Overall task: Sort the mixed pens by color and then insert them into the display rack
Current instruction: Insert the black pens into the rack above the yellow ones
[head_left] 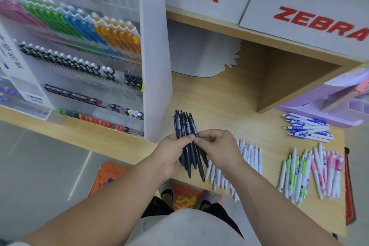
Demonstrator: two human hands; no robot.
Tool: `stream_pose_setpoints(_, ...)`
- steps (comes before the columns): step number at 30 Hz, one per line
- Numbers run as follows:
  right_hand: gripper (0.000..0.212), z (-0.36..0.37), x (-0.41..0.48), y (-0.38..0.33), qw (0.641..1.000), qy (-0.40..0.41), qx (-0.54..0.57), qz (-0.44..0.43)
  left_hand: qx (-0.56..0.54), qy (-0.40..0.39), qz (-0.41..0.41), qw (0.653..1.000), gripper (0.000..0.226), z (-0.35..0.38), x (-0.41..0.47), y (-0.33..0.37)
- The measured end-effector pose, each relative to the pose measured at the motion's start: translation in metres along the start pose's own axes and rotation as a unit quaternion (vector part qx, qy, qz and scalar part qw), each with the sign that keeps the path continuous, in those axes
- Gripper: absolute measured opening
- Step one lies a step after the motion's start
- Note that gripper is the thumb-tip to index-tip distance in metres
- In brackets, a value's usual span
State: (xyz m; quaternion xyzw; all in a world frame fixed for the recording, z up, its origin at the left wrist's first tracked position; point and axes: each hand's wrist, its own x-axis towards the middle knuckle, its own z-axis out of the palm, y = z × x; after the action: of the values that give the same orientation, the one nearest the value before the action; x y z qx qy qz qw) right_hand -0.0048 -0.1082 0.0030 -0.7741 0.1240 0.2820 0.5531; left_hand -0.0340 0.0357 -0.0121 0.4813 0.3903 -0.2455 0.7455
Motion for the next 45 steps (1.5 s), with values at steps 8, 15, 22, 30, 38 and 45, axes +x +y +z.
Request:
stream_pose_setpoints(8, 0.009, -0.057, -0.062, -0.036, 0.998, 0.036, 0.043, -0.04, 0.003, -0.114, 0.018, 0.993, 0.037, 0.05, -0.046, 0.013)
stream_pose_setpoints(15, 0.013, -0.126, -0.086, -0.027, 0.996, -0.038, 0.016, -0.077, -0.044, -0.11, 0.037, 0.992, 0.013, 0.105, -0.076, -0.004)
stream_pose_setpoints(22, 0.015, -0.146, -0.091, -0.016, 0.979, -0.188, 0.003, -0.078, -0.134, -0.03, 0.091, 0.986, 0.025, 0.11, -0.106, -0.033)
stream_pose_setpoints(30, 0.013, -0.074, -0.09, -0.026, 0.954, -0.291, -0.047, -0.048, -0.255, 0.043, 0.193, 0.947, 0.049, 0.028, -0.166, -0.054)
stream_pose_setpoints(38, 0.01, 0.097, -0.099, -0.07, 0.905, -0.393, -0.137, -0.083, -0.394, 0.197, 0.216, 0.871, 0.04, -0.111, -0.216, -0.083)
stream_pose_setpoints(45, 0.01, 0.303, -0.134, -0.118, 0.901, -0.409, -0.113, -0.09, -0.427, 0.247, 0.184, 0.85, 0.051, -0.291, -0.268, -0.094)
